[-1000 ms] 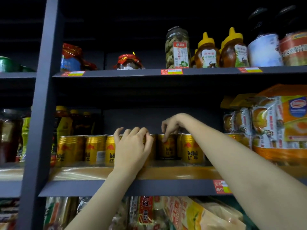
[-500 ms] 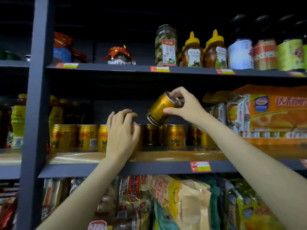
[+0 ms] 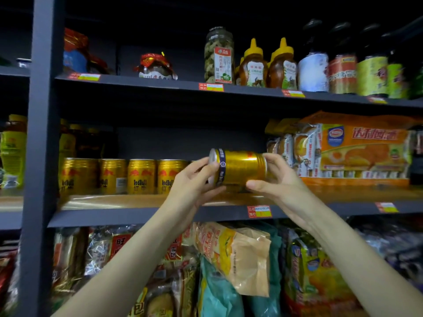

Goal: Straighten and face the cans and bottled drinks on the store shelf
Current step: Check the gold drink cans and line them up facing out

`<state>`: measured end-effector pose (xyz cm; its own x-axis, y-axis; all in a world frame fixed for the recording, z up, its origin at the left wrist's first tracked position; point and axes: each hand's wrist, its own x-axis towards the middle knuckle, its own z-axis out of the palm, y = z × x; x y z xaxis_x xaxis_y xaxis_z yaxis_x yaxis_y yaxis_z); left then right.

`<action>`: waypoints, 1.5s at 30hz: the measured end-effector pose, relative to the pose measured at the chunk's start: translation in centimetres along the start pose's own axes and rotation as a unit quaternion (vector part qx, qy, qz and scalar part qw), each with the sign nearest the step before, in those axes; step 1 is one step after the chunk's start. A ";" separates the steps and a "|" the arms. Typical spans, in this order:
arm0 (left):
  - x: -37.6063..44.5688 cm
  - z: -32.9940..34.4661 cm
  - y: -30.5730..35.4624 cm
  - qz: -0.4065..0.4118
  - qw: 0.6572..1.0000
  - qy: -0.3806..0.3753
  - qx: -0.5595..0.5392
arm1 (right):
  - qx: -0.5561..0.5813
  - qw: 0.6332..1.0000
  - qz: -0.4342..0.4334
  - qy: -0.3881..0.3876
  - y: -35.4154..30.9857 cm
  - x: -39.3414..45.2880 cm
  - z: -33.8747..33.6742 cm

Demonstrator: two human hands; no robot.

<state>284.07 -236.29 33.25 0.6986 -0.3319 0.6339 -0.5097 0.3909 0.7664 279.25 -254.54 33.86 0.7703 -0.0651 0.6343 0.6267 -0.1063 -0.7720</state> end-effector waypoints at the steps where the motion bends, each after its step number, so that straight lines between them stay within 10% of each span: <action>1: 0.1 -0.1 0.1 0.036 0.998 0.012 0.046 | 0.029 0.999 0.025 -0.005 0.3 0.0 0.0; 9: -0.2 -1.9 0.9 0.185 0.939 -0.085 0.277 | 0.201 0.969 0.145 -0.002 0.7 0.5 1.3; 17: 0.0 -1.8 0.6 -0.012 0.996 -0.075 0.045 | 0.114 0.987 -0.033 0.103 0.0 0.8 2.0; 22: 0.5 -1.8 0.7 0.021 0.998 -0.051 0.043 | 0.077 0.989 -0.042 0.119 0.3 0.7 2.5; 27: 1.7 -2.6 1.7 0.251 0.907 -0.033 0.337 | 0.278 0.951 0.130 0.040 0.6 1.2 3.0; 35: 1.8 -2.0 2.4 0.281 0.861 -0.090 0.415 | 0.402 0.890 0.211 0.027 0.1 1.5 3.6; 41: 0.8 -2.3 1.8 0.041 0.987 -0.085 0.129 | 0.204 0.978 0.000 0.052 -0.3 1.6 2.8; 45: 1.1 -2.4 2.0 -0.103 0.990 -0.096 -0.003 | 0.052 0.990 -0.130 0.003 -1.0 0.8 3.4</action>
<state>285.02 -233.81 35.25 0.6796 -0.5617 0.4719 -0.3622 0.3026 0.8816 279.66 -251.09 34.95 0.5811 -0.0543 0.8120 0.8126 -0.0172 -0.5826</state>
